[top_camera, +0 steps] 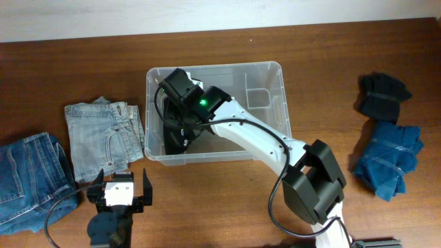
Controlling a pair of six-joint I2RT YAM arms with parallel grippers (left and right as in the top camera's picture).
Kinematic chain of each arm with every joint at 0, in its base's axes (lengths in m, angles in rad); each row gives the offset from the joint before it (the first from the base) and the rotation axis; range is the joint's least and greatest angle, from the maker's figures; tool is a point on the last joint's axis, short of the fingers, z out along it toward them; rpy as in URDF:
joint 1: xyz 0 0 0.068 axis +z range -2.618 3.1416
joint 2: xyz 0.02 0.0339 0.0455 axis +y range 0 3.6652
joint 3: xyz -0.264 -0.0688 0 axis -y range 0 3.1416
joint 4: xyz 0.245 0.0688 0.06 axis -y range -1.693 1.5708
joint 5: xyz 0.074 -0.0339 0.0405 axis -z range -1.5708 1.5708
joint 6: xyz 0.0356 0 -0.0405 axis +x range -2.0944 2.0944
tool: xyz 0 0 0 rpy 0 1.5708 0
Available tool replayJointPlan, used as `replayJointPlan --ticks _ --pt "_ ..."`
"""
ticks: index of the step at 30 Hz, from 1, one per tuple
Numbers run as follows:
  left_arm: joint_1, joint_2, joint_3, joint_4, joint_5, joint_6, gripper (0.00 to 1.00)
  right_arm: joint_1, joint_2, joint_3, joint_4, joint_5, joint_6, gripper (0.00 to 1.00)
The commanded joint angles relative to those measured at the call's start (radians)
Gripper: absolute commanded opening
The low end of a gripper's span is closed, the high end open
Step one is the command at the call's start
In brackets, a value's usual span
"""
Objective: Pack container
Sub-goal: 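Lower the black bundle into the box's left side and release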
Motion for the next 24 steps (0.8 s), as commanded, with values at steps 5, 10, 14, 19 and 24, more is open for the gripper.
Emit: replayJointPlan --ticks 5,10,14,19,24 --pt "0.005 -0.004 -0.005 0.002 0.01 0.016 0.99 0.012 0.029 0.012 0.01 -0.013 -0.003 0.04" --pt "0.005 -0.004 -0.005 0.002 0.01 0.016 0.99 0.012 0.026 0.013 0.01 -0.021 -0.104 0.07" --pt "0.005 -0.004 -0.005 0.002 0.01 0.016 0.99 0.009 0.026 0.013 -0.027 -0.017 -0.217 0.33" --pt "0.005 -0.004 -0.005 0.002 0.01 0.016 0.99 -0.008 0.026 0.013 -0.073 -0.01 -0.31 0.68" --pt "0.005 -0.004 -0.005 0.002 0.01 0.016 0.99 -0.033 0.023 0.015 -0.09 -0.011 -0.394 0.87"
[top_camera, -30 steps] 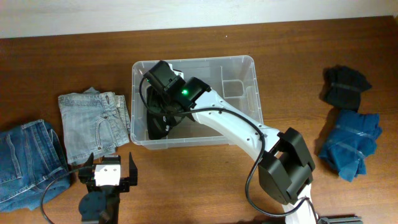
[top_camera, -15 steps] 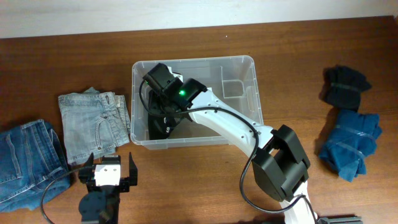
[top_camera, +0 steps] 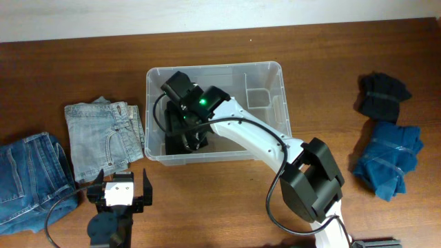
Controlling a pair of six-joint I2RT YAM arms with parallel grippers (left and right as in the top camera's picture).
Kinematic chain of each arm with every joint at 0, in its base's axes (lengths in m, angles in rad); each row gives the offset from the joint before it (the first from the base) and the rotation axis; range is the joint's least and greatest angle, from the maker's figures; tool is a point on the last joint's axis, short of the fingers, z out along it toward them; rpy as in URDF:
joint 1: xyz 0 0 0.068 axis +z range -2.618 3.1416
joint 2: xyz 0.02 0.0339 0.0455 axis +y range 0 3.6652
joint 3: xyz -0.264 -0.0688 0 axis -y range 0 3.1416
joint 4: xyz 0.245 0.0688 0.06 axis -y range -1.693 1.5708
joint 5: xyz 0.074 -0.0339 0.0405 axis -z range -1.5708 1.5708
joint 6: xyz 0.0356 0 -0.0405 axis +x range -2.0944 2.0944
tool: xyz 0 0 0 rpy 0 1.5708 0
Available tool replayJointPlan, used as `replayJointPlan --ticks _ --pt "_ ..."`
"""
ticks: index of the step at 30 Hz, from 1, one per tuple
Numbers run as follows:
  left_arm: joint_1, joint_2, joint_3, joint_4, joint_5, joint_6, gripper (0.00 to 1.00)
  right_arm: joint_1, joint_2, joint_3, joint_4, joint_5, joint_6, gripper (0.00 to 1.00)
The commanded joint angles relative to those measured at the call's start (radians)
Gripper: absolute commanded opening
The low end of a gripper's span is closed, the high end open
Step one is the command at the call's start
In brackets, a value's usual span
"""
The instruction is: Pack container
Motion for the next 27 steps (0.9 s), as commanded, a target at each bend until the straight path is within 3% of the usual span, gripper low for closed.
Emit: replayJointPlan --ticks 1,11,14,15,16,17,19,20,27 --pt "0.005 -0.004 -0.005 0.002 0.01 0.016 0.99 -0.026 0.003 0.015 -0.002 -0.002 -0.121 0.89" --pt "0.005 -0.004 -0.005 0.002 0.01 0.016 0.99 -0.132 -0.072 0.016 -0.084 -0.003 -0.173 0.9" --pt "0.005 -0.004 -0.005 0.002 0.01 0.016 0.99 -0.164 -0.071 0.015 -0.129 0.002 -0.173 0.87" --pt "0.005 -0.004 -0.005 0.002 0.01 0.016 0.99 -0.173 -0.069 0.015 -0.14 0.003 -0.173 0.83" --pt "0.005 -0.004 -0.005 0.002 0.01 0.016 0.99 -0.185 -0.068 0.015 -0.149 0.003 -0.173 0.69" --pt "0.005 -0.004 -0.005 0.002 0.01 0.016 0.99 -0.194 -0.067 0.015 -0.153 0.005 -0.173 0.45" --pt "0.005 -0.004 -0.005 0.002 0.01 0.016 0.99 -0.203 -0.06 0.014 -0.16 0.03 -0.168 0.11" --pt "0.005 -0.004 -0.005 0.002 0.01 0.016 0.99 -0.206 -0.056 0.014 -0.163 0.039 -0.164 0.04" --pt "0.005 -0.004 -0.005 0.002 0.01 0.016 0.99 -0.198 0.003 0.011 -0.167 0.04 -0.161 0.04"
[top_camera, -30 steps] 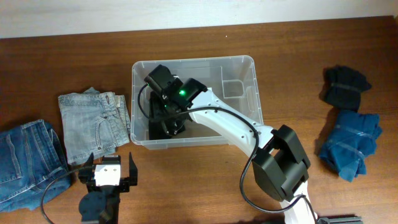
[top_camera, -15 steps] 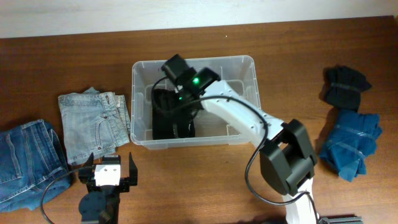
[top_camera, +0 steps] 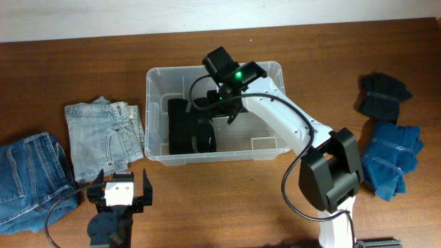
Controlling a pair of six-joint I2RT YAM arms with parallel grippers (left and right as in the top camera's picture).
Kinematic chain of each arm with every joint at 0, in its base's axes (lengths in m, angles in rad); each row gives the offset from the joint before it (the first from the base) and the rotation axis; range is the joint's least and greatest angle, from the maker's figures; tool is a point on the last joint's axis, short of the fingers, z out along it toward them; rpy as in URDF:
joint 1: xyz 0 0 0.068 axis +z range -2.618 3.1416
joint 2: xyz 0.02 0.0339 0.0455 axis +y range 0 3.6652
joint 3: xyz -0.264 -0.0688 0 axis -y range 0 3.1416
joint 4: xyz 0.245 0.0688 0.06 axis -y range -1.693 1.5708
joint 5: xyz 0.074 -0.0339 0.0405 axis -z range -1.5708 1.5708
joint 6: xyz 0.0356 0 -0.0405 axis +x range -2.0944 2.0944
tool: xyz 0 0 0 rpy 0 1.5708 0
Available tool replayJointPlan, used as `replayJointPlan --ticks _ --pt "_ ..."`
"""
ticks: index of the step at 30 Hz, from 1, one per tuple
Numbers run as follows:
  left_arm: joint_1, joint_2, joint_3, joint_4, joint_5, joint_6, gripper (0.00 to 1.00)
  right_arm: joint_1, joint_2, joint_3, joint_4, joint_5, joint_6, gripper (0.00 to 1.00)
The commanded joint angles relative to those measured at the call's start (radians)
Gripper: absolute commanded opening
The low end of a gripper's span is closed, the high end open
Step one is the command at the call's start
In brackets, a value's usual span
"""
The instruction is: Pack container
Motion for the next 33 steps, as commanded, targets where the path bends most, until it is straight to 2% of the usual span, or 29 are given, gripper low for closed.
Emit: replayJointPlan --ticks 1,10,33 --pt "0.005 -0.004 -0.005 0.002 0.01 0.016 0.99 0.007 0.047 0.011 -0.003 0.019 0.005 0.04" --pt "0.005 -0.004 -0.005 0.002 0.01 0.016 0.99 0.026 0.121 0.01 -0.014 0.015 0.039 0.04" --pt "0.005 -0.004 -0.005 0.002 0.01 0.016 0.99 0.08 0.129 0.006 -0.01 0.005 0.11 0.04"
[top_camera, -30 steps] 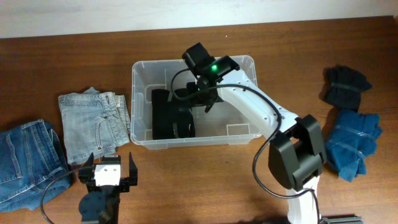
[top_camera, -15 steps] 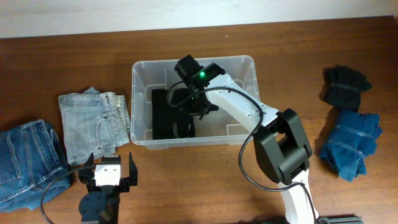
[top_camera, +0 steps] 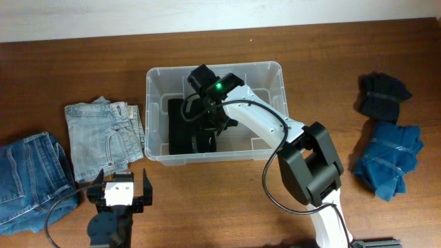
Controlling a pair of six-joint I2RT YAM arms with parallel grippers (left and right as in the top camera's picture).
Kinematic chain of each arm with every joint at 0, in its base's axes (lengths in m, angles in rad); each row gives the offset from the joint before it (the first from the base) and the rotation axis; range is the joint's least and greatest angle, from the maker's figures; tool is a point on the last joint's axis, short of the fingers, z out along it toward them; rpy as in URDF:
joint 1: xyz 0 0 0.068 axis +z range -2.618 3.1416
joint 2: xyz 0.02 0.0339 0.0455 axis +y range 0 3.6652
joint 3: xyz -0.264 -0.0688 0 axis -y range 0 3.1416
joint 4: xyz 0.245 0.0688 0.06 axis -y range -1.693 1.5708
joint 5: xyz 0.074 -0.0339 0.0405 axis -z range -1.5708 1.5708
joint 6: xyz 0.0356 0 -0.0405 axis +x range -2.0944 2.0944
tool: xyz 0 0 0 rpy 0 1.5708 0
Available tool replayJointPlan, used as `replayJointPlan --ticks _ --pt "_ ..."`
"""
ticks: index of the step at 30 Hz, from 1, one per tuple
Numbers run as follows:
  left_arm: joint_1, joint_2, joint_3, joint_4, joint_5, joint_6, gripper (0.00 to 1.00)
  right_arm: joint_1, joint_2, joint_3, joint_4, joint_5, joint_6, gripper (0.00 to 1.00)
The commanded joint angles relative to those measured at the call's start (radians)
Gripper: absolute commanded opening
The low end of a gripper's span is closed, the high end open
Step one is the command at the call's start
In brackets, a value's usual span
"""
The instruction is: Pack container
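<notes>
The clear plastic container (top_camera: 279,103) stands mid-table. A black folded garment (top_camera: 180,129) lies in its left half. My right arm reaches in from the front right, its wrist with a green light above the bin's middle. Its gripper (top_camera: 207,118) is down at the garment's right edge; the wrist hides how its fingers stand. My left gripper (top_camera: 124,182) rests open near the front edge, left of the bin, holding nothing.
Folded light-blue jeans (top_camera: 103,138) lie just left of the bin, darker jeans (top_camera: 31,179) at the far left. A dark navy garment (top_camera: 382,96) and a blue one (top_camera: 389,162) lie at the right.
My right gripper was at the bin's back middle, off the black garment; now it is further left and forward, down on the garment's right edge. The left arm has not moved.
My right gripper was deep in the bin's left half on the bunched black garment, and stayed there while the garment came to lie flatter. Then it was at the back middle with the garment left folded. Now it is on the garment again.
</notes>
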Motion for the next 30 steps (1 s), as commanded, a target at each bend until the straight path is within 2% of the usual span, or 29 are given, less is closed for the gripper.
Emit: replayJointPlan --ticks 1,15,22,30 --pt "0.005 -0.004 -0.005 0.002 0.01 0.016 0.99 0.008 0.013 0.006 0.004 0.011 0.012 0.04" --pt "0.005 -0.004 -0.005 0.002 0.01 0.016 0.99 0.008 0.087 0.006 0.037 0.034 0.012 0.04" --pt "0.005 -0.004 -0.005 0.002 0.01 0.016 0.99 0.005 0.086 0.008 0.072 -0.133 -0.019 0.04" --pt "0.005 -0.004 -0.005 0.002 0.01 0.016 0.99 0.005 0.086 0.009 0.074 -0.142 -0.053 0.04"
